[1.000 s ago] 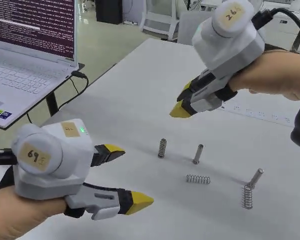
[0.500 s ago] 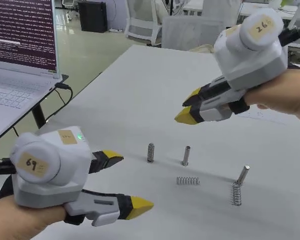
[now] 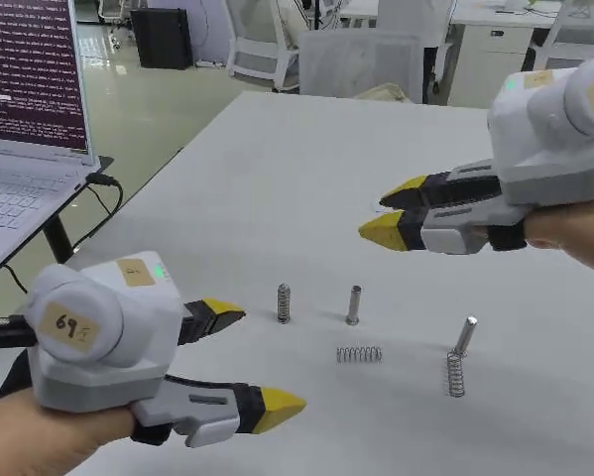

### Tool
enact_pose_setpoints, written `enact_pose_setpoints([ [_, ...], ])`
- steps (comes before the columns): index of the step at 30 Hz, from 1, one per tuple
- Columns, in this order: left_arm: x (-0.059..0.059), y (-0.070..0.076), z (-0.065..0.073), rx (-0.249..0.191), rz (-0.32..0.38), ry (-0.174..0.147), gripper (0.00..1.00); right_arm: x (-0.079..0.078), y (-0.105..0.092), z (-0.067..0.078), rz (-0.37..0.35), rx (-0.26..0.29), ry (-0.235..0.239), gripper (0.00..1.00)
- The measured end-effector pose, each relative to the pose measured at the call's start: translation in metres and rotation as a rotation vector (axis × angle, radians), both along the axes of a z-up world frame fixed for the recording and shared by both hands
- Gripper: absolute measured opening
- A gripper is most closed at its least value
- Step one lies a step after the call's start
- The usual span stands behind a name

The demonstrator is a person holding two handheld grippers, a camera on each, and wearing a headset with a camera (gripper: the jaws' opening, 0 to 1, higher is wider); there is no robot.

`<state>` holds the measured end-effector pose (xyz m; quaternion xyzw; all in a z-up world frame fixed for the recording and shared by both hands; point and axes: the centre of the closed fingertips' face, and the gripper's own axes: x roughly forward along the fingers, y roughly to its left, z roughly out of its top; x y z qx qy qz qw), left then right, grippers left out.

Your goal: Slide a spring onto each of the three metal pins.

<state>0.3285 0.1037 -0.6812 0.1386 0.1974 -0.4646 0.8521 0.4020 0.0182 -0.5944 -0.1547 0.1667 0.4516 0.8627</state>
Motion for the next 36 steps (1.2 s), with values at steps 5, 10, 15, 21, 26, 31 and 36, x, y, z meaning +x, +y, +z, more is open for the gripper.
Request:
enact_pose_setpoints([
  [5,0.001,-0.005,0.0,0.003,-0.011,-0.001,0.6,-0.007,-0.01,0.0,-0.027,0.033,-0.013,0.28],
  [10,0.004,-0.01,0.0,0.006,-0.024,-0.001,0.6,-0.012,-0.02,0.007,-0.067,0.103,-0.045,0.28],
  [15,0.007,-0.016,0.0,0.006,-0.037,-0.001,0.6,-0.017,-0.031,0.012,-0.091,0.18,-0.054,0.3],
  [21,0.009,-0.02,-0.004,0.008,-0.05,0.004,0.6,-0.028,-0.043,0.004,-0.116,0.219,-0.055,0.31],
  [26,0.012,-0.027,-0.008,0.018,-0.067,0.009,0.59,-0.038,-0.051,0.001,-0.139,0.255,-0.052,0.32],
  [31,0.017,-0.03,-0.011,0.02,-0.076,0.013,0.58,-0.048,-0.058,-0.001,-0.157,0.277,-0.06,0.33],
  [36,0.02,-0.034,-0.018,0.027,-0.087,0.028,0.57,-0.055,-0.067,-0.008,-0.182,0.293,-0.046,0.33],
])
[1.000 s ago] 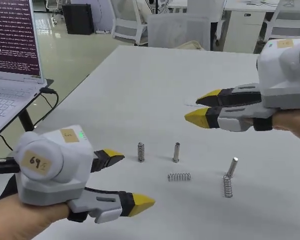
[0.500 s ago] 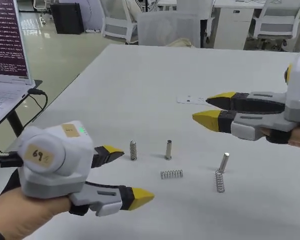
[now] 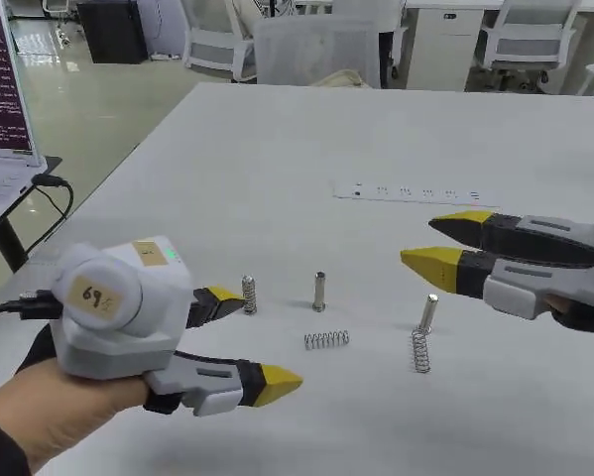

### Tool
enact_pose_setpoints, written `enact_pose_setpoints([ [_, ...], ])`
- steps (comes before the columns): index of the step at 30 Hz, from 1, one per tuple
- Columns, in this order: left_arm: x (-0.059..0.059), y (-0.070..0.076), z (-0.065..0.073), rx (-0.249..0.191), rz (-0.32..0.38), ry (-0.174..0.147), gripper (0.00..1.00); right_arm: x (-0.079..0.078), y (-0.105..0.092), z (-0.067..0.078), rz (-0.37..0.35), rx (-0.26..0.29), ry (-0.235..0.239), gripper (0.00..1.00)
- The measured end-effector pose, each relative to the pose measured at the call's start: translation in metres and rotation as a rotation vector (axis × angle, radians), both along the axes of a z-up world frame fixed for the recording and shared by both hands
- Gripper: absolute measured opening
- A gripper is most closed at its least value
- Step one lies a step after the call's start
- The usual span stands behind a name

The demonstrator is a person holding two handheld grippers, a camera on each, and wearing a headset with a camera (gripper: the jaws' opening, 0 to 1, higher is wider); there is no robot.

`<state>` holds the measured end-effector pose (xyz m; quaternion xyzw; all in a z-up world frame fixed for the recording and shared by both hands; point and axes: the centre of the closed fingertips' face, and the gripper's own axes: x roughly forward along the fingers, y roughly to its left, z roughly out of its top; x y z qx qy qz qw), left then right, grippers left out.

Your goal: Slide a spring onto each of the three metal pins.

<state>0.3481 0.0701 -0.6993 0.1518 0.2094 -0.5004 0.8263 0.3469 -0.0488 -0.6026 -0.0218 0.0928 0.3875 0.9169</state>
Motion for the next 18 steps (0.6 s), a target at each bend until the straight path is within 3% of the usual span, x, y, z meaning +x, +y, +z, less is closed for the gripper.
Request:
enact_pose_setpoints([
  [18,0.017,-0.018,-0.022,0.035,-0.045,0.022,0.52,-0.025,-0.014,-0.034,-0.046,0.034,0.084,0.35],
])
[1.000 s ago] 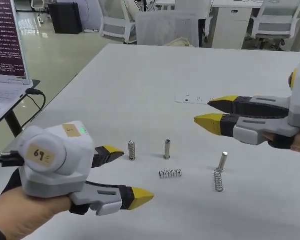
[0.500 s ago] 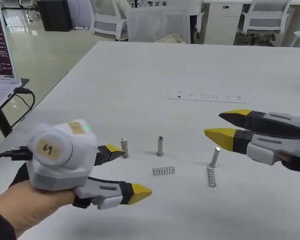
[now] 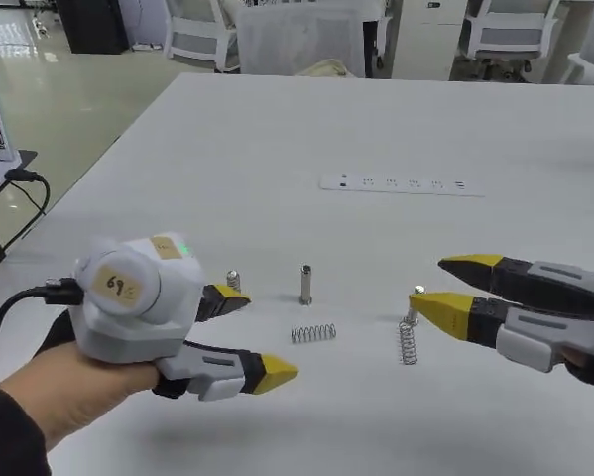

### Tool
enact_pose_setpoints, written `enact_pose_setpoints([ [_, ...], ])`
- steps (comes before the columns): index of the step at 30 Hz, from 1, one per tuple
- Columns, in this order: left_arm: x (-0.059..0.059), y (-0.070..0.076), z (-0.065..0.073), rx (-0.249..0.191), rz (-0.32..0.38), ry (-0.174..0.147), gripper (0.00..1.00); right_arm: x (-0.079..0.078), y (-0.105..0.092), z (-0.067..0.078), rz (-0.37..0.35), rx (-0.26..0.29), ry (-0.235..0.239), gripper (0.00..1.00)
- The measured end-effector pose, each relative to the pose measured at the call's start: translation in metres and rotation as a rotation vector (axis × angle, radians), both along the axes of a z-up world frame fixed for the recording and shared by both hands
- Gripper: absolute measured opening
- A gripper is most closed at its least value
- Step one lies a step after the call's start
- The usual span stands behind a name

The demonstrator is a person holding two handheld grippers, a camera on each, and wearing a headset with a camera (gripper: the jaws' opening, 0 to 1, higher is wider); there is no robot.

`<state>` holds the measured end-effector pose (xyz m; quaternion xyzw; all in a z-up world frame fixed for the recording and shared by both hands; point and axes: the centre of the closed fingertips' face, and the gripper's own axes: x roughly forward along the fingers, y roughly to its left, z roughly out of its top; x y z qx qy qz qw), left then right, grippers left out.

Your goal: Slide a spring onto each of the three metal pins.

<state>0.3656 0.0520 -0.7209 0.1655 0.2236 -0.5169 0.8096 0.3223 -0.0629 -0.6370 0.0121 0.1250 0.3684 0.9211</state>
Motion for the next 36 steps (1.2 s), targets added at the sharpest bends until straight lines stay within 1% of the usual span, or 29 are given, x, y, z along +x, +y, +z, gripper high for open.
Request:
enact_pose_setpoints([
  [2,0.002,-0.004,-0.003,0.001,-0.007,0.003,0.52,-0.002,-0.001,-0.003,-0.006,0.011,0.01,0.35],
  [4,0.004,-0.008,-0.006,0.003,-0.014,0.005,0.51,-0.002,-0.001,-0.005,-0.009,0.008,0.016,0.35],
  [7,0.006,-0.012,-0.01,0.005,-0.026,0.007,0.5,-0.003,-0.001,-0.006,-0.01,0.012,0.023,0.36],
  [9,0.008,-0.016,-0.013,-0.006,-0.037,0.01,0.5,-0.002,-0.002,-0.006,-0.015,0.013,0.026,0.36],
  [11,0.01,-0.018,-0.017,-0.005,-0.046,0.009,0.48,-0.001,-0.002,-0.006,-0.019,0.018,0.025,0.36],
  [15,0.016,-0.021,-0.027,0.004,-0.051,0.009,0.43,0.0,-0.004,-0.007,-0.028,0.023,0.029,0.36],
  [16,0.017,-0.021,-0.029,0.003,-0.051,0.012,0.42,0.0,-0.004,-0.007,-0.029,0.022,0.032,0.36],
  [17,0.02,-0.022,-0.032,0.003,-0.045,0.022,0.41,-0.001,-0.005,-0.008,-0.031,0.019,0.033,0.36],
  [18,0.021,-0.023,-0.033,0.001,-0.045,0.024,0.41,0.0,-0.005,-0.009,-0.032,0.019,0.034,0.36],
  [20,0.024,-0.025,-0.036,-0.002,-0.044,0.021,0.38,-0.001,-0.006,-0.01,-0.035,0.021,0.04,0.36],
  [22,0.026,-0.025,-0.039,0.006,-0.044,0.02,0.35,-0.001,-0.006,-0.011,-0.038,0.021,0.041,0.36],
  [25,0.032,-0.026,-0.046,0.011,-0.035,0.026,0.31,-0.001,-0.007,-0.013,-0.042,0.019,0.046,0.36],
  [29,0.033,-0.029,-0.049,0.009,-0.036,0.023,0.27,0.0,-0.008,-0.014,-0.047,0.02,0.049,0.36],
  [33,0.035,-0.029,-0.056,0.023,-0.042,0.021,0.24,0.0,-0.009,-0.015,-0.048,0.02,0.054,0.36],
  [36,0.036,-0.029,-0.057,0.031,-0.044,0.013,0.21,0.0,-0.009,-0.016,-0.049,0.017,0.057,0.36],
])
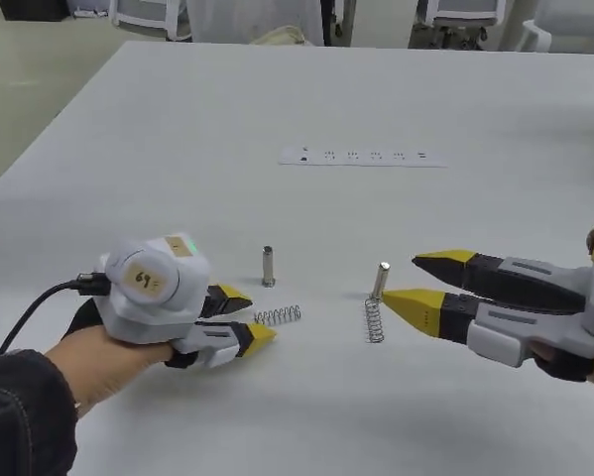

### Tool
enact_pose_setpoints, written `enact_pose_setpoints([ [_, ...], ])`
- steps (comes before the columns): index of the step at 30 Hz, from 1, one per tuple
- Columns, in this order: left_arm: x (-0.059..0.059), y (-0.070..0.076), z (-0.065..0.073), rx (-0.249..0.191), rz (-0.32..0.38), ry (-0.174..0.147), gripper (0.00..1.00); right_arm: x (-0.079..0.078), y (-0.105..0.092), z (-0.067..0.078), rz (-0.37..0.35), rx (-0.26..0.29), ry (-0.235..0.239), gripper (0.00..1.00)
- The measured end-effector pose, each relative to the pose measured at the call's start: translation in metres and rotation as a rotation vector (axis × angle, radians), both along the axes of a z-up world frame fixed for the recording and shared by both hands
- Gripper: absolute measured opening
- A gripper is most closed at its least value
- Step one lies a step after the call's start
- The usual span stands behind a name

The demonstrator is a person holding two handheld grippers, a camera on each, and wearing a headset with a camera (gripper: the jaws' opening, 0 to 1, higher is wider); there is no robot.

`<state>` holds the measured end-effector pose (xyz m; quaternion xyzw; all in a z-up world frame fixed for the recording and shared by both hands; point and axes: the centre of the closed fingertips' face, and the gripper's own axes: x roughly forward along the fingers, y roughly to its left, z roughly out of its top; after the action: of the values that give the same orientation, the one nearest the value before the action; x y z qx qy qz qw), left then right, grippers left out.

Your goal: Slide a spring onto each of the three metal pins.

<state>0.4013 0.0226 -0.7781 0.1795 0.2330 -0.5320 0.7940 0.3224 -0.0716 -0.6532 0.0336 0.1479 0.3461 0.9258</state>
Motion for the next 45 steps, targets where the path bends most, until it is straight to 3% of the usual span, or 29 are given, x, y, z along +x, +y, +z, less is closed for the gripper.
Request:
enact_pose_setpoints([
  [11,0.003,-0.003,-0.008,0.011,-0.011,-0.017,0.13,0.0,0.0,-0.002,0.0,-0.006,0.011,0.36],
  [16,0.005,-0.004,-0.009,0.011,-0.007,-0.014,0.04,-0.001,0.001,-0.002,0.0,-0.008,0.012,0.36],
  [27,0.005,0.003,-0.009,0.026,-0.016,-0.026,0.03,-0.001,0.003,-0.002,0.007,-0.015,0.011,0.35],
  [36,-0.009,0.009,0.009,0.008,-0.051,-0.039,0.03,-0.002,0.008,-0.001,0.024,-0.023,0.008,0.35],
  [45,-0.035,0.011,0.036,-0.007,-0.128,-0.084,0.02,-0.005,0.02,-0.001,0.065,-0.033,0.007,0.34],
])
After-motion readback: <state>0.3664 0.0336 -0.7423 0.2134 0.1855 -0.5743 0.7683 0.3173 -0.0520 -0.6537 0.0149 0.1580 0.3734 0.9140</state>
